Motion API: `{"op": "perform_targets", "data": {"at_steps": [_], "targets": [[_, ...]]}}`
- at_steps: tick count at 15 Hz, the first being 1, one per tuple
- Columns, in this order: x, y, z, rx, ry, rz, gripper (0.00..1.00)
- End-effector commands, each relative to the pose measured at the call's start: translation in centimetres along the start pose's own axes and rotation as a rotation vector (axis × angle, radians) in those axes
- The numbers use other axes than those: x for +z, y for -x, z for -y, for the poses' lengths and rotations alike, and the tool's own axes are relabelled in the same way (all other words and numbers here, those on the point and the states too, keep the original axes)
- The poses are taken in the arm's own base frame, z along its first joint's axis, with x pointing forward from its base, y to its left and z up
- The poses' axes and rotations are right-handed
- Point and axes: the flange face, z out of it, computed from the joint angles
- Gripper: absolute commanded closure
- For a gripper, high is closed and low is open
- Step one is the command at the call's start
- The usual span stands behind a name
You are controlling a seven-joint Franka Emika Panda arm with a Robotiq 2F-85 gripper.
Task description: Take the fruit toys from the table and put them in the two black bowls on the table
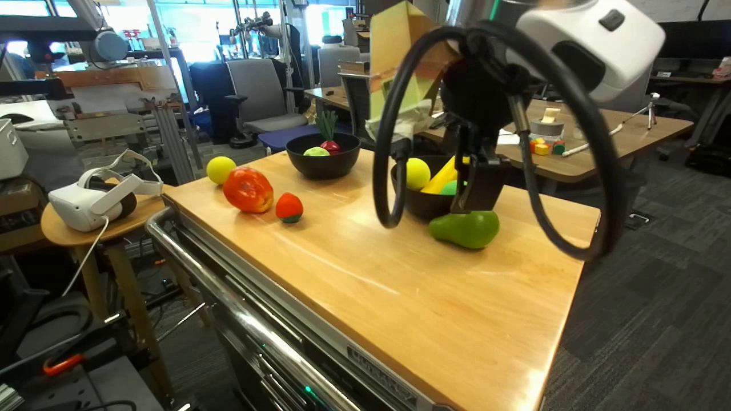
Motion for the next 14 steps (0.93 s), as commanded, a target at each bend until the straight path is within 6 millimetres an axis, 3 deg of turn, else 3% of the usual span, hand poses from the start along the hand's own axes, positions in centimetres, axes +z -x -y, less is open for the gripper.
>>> {"op": "perform_targets", "data": {"at_steps": [1,7,14], "targets": [[1.5,-2.9,0.1,0.089,0.008,-0.096,0.00],[5.2,-4.4,-1.1,0.164,0.061,-0.126,0.00],[7.7,-5.8,0.3,0.182,0.061,-0.127,0.00]]}}
